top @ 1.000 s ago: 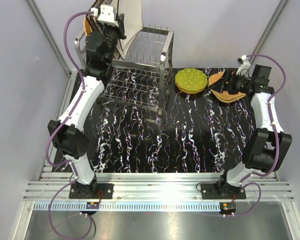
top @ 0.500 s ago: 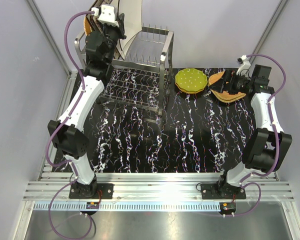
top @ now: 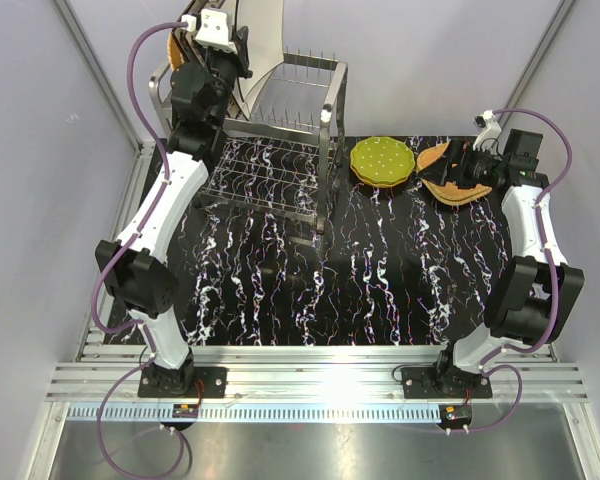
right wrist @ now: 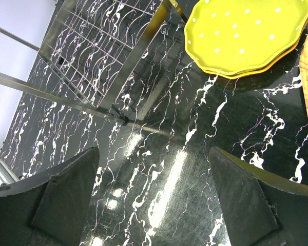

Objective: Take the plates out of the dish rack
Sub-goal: Pass the plate from the left arm to the right

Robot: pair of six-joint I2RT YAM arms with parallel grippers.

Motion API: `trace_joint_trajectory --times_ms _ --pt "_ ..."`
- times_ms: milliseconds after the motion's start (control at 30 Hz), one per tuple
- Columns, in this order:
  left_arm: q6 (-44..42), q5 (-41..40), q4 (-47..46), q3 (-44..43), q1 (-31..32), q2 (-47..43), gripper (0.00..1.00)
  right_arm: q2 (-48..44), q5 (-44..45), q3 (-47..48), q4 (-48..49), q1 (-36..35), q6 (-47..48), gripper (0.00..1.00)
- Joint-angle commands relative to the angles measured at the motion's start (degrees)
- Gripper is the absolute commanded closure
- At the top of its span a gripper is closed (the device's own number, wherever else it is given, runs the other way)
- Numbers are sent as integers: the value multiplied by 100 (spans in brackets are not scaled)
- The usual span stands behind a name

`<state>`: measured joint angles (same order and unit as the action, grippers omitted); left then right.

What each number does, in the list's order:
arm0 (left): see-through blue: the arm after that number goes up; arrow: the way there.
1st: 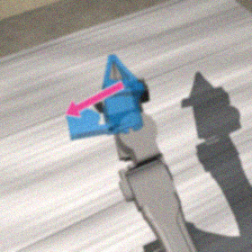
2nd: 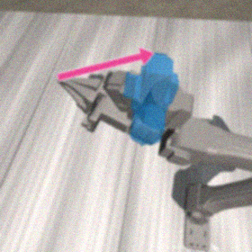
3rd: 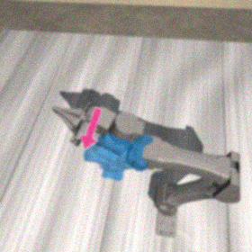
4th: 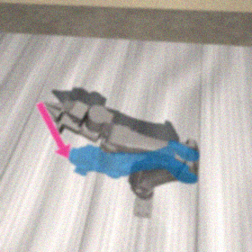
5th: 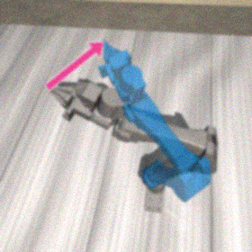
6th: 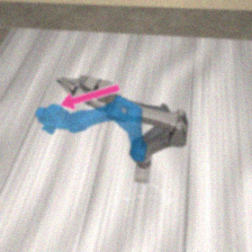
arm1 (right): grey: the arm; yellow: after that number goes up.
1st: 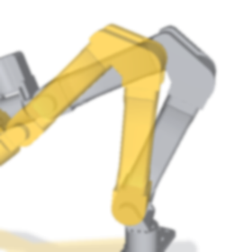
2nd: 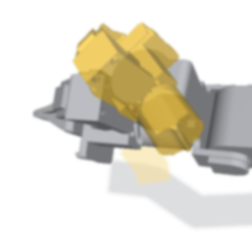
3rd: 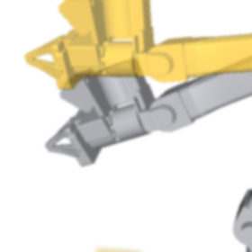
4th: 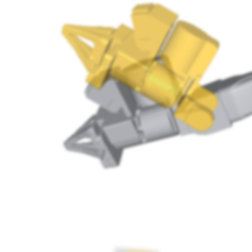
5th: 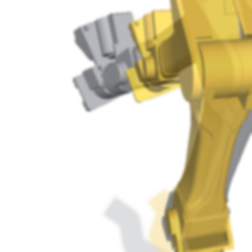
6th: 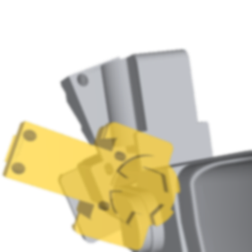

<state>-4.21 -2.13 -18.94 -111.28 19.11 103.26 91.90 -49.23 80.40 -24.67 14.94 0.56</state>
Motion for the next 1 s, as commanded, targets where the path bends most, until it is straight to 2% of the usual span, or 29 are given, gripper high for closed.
trace_joint_trajectory --times_ms 0,967 --pt "297 90 -1789 -570 31 -553 100 -242 -183 -24 252 0 -21 4" --pt "386 55 -1938 -596 163 -904 100 -260 -218 19 252 0 -21 4"
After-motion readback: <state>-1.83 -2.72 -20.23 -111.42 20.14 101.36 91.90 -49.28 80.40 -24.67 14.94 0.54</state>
